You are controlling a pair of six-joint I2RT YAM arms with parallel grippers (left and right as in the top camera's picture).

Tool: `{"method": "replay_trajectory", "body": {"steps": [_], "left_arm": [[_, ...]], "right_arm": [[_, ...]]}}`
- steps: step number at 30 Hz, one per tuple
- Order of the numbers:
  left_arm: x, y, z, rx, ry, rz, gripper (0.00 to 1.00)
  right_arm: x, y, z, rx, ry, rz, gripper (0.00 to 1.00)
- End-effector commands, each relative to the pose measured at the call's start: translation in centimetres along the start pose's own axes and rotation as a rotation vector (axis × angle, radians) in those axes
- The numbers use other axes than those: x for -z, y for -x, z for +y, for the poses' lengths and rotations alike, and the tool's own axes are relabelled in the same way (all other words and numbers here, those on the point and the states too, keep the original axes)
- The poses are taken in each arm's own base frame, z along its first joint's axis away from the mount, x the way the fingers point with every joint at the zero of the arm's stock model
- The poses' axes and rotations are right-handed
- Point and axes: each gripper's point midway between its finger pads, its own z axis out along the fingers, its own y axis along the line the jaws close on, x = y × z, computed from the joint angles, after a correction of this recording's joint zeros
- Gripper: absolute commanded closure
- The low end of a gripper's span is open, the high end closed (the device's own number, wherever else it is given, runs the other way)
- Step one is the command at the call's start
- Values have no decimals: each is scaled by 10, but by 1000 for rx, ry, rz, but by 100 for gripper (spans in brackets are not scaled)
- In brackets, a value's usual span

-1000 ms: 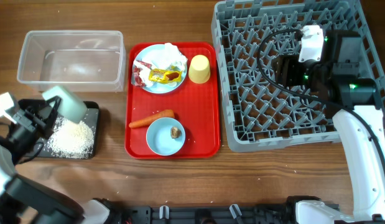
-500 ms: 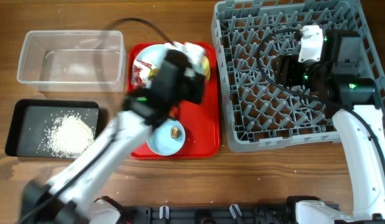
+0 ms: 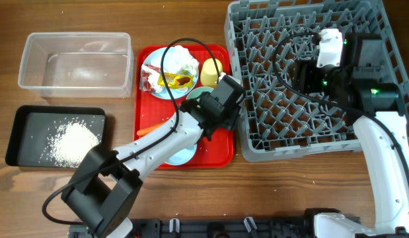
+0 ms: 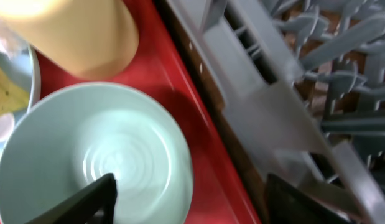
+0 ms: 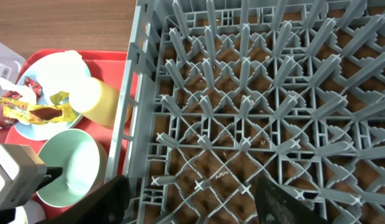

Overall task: Sort waste into correct bins and load items into the dishwasher rack
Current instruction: 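Return the emptied bowl to the red tray with the left gripper, then grasp the light-blue bowl and tip scraps onto the black tray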

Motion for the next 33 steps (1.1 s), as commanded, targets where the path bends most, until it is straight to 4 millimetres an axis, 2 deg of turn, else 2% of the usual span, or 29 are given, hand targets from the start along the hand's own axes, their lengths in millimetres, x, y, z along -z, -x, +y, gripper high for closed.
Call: {"method": "replay_trajectory", "body": {"steps": [1,4,6,9,15,20,22,25,28,33], "left_arm": [[26,2,5,-12,13,13,20],[58,-11,5,-37,-22,71,21],[68,-33,7,-41,-31,162,26],[63,-67,11,-47,-28,284,30],[50,-111,21,-55,1,401,42],[41,-146,28,-59,14,469,43],[39,-152,30,-60,15,475,48],[35,-158,31,-59,15,477,61],[29,-165,32,-59,14,471,68],[23,-157,29,-55,2,426,91]], "right_arm": [[2,4,-4,6,-22,-7,33],[2,4,-4,7,-21,-8,33],[2,4,-4,6,-21,-6,33],[2,4,-3,6,-21,-8,33],[2,1,-3,2,-20,7,33],[2,1,-3,3,-20,6,33],[2,1,-3,2,-20,6,33],[2,1,-3,-1,-20,7,33],[2,1,-3,-1,-21,7,33],[2,0,-3,-1,-20,9,33]]}}
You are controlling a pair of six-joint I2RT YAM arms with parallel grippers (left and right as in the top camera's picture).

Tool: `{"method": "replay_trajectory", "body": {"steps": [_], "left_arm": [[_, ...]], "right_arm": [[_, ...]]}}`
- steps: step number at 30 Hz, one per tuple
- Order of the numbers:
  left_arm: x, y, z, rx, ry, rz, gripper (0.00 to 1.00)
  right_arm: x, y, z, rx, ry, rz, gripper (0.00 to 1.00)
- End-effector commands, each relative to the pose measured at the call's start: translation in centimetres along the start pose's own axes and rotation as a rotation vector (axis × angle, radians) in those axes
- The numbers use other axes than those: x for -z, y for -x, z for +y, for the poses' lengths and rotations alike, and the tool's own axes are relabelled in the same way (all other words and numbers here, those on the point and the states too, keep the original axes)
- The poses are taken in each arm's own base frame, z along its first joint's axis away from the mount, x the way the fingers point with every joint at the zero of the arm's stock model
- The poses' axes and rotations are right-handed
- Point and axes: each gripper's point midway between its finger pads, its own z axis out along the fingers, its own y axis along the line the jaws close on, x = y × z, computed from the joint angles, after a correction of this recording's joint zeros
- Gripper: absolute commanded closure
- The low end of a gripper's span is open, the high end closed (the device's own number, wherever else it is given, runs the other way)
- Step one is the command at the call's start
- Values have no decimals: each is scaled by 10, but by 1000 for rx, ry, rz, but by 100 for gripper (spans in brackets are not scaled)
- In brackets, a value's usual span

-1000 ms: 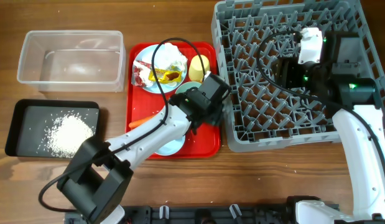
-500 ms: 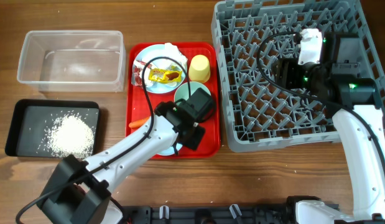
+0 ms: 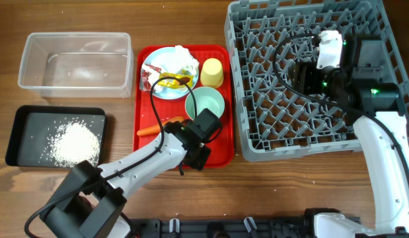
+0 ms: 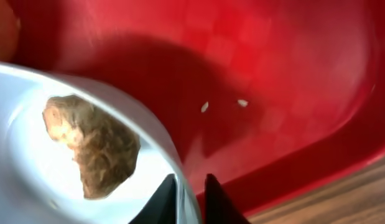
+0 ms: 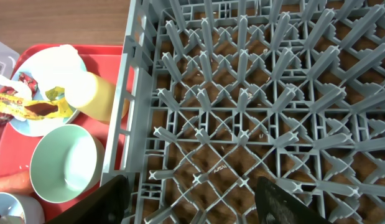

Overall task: Sort waste into correct bins and load items into the dishwasher rack
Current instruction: 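Grasp the light-blue bowl and tip scraps onto the black tray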

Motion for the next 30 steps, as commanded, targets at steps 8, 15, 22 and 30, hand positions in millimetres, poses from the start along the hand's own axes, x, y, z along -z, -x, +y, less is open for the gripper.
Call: {"method": "replay_trajectory", "body": {"steps": [8,15,22,30], "left_arm": [[70,48,24,194,-29,-151,96],[162,47,112,567,-127,-362,96],[170,-18,221,922,-163,-402,96],[148,-66,277,1033,-428,-659,96]], "right_arm": [[0,2,-2,3,-11,4,33],[0,3,-2,4,-11,-2,33],[1,12,-2,14,-12,-38,33],[0,14,-2,12,-12,-46,34]]}}
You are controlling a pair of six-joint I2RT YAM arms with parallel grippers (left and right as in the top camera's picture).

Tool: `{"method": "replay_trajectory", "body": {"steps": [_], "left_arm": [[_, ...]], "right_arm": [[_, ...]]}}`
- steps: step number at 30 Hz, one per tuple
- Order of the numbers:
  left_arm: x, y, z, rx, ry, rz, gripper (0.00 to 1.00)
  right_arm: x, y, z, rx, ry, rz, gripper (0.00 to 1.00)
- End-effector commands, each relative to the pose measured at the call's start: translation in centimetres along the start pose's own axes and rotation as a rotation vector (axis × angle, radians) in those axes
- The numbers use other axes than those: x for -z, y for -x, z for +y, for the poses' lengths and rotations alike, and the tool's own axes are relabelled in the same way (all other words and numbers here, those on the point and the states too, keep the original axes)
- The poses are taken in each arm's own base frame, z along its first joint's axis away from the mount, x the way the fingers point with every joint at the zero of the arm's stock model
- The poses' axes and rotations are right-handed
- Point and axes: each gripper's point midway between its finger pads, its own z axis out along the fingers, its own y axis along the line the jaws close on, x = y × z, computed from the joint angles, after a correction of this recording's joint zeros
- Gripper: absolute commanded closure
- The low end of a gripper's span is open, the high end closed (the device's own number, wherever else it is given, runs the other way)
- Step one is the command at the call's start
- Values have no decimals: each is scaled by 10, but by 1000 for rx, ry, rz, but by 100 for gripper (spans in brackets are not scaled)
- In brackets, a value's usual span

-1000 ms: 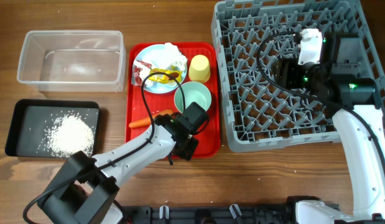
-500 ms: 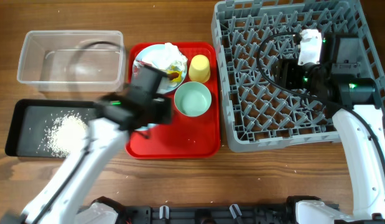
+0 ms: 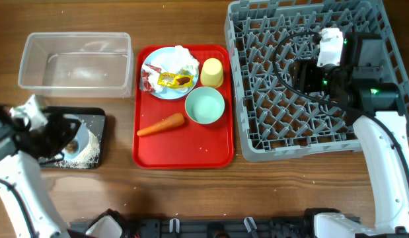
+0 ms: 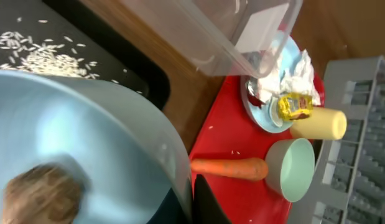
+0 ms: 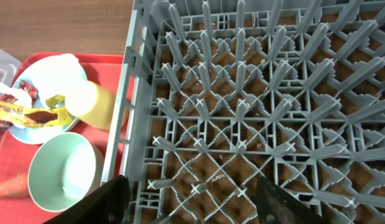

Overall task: Sort waste into correct bins and load items into the dishwasher rack
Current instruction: 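Grasp the light-blue bowl and tip scraps onto the black tray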

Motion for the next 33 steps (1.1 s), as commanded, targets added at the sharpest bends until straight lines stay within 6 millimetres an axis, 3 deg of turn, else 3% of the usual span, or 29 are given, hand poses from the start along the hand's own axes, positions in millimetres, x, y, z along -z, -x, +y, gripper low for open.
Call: {"method": "replay_trajectory", "body": {"steps": [1,3,9,13,20,27,30,33], "left_arm": [[-8,0,-2,-21,-260,-10,96],[-11,8,-3,-45,-433,-47,96],[-32,20,7,-22,-680,-88,96],[-27,33,0,48,-887,-145,96],[-26,32,-1,103,-892,-119,96],[-19,42,1,47,-881,-162,96],[-9,43,-17,-30,-877,-167,96],[3,39,-56,-195,-760,-130,96]], "right_arm": [[0,7,-2,5,-7,-15,34],[-2,7,-2,5,-7,-16,34],[-2,7,-2,5,-7,-15,34],[-2,6,-2,4,-7,-12,34],[-2,6,-2,4,-7,-9,34],[-2,3,-2,1,-7,0,34],[-2,2,-2,-1,-7,7,34],[-3,1,-2,-1,-7,9,34]]}}
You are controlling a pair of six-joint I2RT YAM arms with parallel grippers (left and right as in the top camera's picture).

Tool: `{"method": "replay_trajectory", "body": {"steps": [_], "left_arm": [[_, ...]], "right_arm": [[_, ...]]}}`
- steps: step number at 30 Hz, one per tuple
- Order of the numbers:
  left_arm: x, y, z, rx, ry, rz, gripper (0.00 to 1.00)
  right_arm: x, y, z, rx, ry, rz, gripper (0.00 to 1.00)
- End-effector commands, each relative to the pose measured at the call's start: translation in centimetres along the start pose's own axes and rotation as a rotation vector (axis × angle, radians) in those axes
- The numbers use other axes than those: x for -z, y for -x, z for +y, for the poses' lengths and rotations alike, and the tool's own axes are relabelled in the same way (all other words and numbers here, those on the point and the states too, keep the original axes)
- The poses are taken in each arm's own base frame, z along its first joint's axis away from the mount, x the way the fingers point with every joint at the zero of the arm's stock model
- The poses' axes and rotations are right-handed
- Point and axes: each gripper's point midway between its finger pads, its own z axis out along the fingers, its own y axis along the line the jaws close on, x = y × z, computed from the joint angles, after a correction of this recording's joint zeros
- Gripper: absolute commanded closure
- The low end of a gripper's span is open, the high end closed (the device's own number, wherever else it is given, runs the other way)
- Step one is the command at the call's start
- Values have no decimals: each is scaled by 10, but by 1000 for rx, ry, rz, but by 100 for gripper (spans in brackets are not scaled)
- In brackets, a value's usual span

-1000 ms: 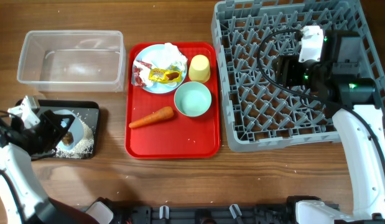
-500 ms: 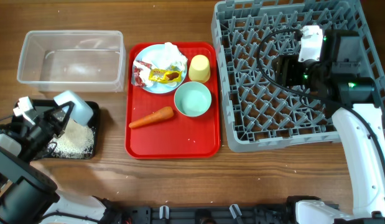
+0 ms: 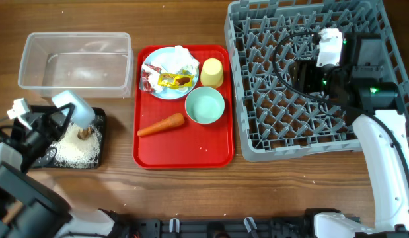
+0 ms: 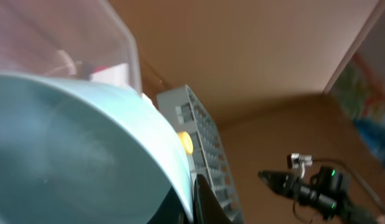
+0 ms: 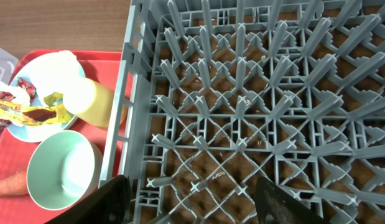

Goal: Sort waste into correct bins and load items into the dishwasher rack

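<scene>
My left gripper (image 3: 64,116) is shut on the rim of a light blue bowl (image 3: 73,106), held tipped over the black tray (image 3: 100,142) of rice. A brown food lump (image 3: 82,133) lies on the rice. In the left wrist view the bowl (image 4: 86,143) fills the frame, and the gripper (image 4: 187,202) pinches its rim. My right gripper (image 5: 198,205) hangs open over the grey dishwasher rack (image 5: 254,93), holding nothing. On the red tray (image 3: 184,149) sit a green bowl (image 3: 205,105), a yellow cup (image 3: 212,72), a carrot (image 3: 160,124) and a plate of wrappers (image 3: 168,73).
A clear plastic bin (image 3: 75,63) stands behind the black tray at the far left. The rack (image 3: 310,79) fills the right side, and the right gripper (image 3: 303,69) hovers above it. Bare wood lies along the table's front edge.
The blue bowl, which held the brown lump over the black tray, is now tipped steeply. The lump lies on the rice in the tray. The right arm has not moved.
My left gripper was open over the green bowl on the red tray. Then it was shut on the rim of a blue bowl with a brown lump at the tray's front. Then that bowl was over the black tray, and now the lump is out on the rice.
</scene>
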Motion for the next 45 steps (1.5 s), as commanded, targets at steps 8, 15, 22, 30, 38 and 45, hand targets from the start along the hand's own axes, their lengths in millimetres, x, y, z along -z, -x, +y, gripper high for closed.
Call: {"method": "replay_trajectory", "body": {"steps": [8,15,22,30,38,45], "left_arm": [[-120,-124,-110,-571,406,494,96],[-173,-274,-71,-777,535,904,96],[-155,-334,-31,-772,629,1145,96],[-157,-319,-27,-767,703,1091,37],[-159,-208,-19,-563,847,800,27],[-132,-200,29,-708,842,940,25]], "right_arm": [[-3,6,-2,3,-7,-10,34],[-4,6,-3,4,-7,-11,34],[-9,3,-4,0,-7,8,34],[-10,4,-4,0,-6,5,34],[-10,4,-4,0,-6,6,33],[-10,4,-4,0,-7,6,33]]}}
